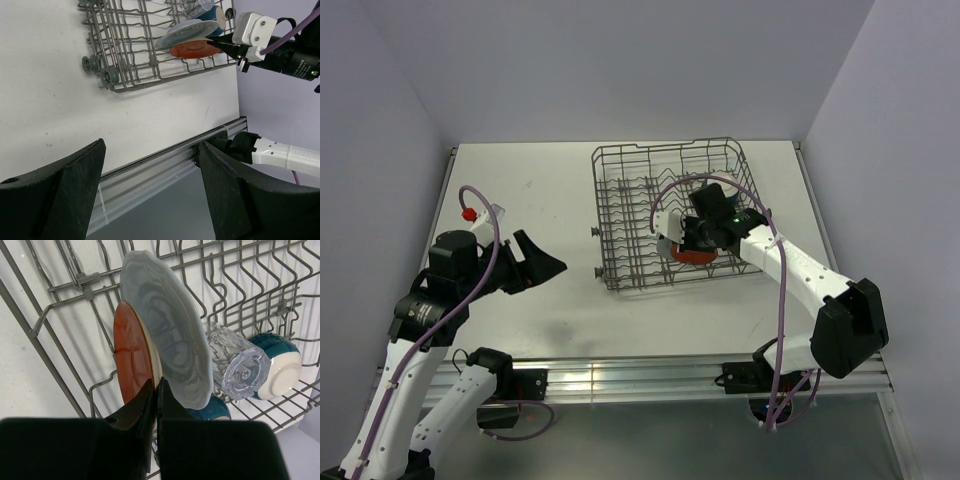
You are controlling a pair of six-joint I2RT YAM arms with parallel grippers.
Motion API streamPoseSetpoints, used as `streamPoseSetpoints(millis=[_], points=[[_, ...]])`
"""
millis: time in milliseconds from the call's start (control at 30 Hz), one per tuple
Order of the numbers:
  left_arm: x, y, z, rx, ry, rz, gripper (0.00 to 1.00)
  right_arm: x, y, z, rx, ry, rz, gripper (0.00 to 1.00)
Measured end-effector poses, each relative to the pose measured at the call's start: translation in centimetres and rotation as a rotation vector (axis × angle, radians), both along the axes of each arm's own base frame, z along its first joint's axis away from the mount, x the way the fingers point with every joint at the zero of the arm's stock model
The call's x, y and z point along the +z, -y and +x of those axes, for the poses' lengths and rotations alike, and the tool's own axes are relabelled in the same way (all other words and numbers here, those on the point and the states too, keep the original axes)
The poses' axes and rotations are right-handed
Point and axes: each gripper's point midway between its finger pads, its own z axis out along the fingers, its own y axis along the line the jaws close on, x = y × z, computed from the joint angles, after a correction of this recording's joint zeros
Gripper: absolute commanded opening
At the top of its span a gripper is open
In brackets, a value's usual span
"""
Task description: Load the mixed dishes into the dish rack
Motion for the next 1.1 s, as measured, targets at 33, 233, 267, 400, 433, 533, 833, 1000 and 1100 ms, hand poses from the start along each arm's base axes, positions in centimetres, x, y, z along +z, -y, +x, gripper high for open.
streamPoseSetpoints(millis=[33, 233, 267, 400, 433, 533, 833, 1000, 1100], points=[[-0.1, 0.0, 0.0, 0.0, -0.002, 0.0, 0.81, 0.0, 0.0, 0.0, 0.0, 0.0, -0.001, 0.02], [-0.6, 0.1, -0.1, -0.005, -0.018, -0.001, 0.81, -0.2, -0.1, -0.2, 0.0, -0.005, -0.002, 0.27], [-0.6, 0.1, -0.1, -0.006, -0.018, -0.002, 0.81, -0.3, -0.2, -0.3, 0.001, -0.007, -0.003, 0.29], [-0.6, 0.2, -0.1, -0.011, -0.017, -0.007, 0.81, -0.7, -0.2, -0.6, 0.001, -0.014, -0.009, 0.35], [-0.6, 0.2, -0.1, -0.011, -0.017, -0.007, 0.81, -0.8, -0.2, -0.6, 0.002, -0.016, -0.01, 0.36], [-0.5, 0.2, -0.1, -0.012, -0.017, -0.008, 0.81, -1.0, -0.2, -0.8, 0.002, -0.018, -0.014, 0.43], [-1.0, 0.6, -0.1, -0.019, -0.034, -0.031, 0.81, 1.6, -1.5, -1.2, 0.019, 0.052, 0.051, 0.72], [-1.3, 0.9, 0.0, -0.024, -0.046, -0.049, 0.81, 2.7, -2.4, -1.5, 0.029, 0.07, 0.08, 0.8], [-1.1, 1.0, 0.1, -0.022, -0.043, -0.056, 0.81, 3.3, -2.8, -1.6, -0.003, 0.064, 0.113, 1.0]])
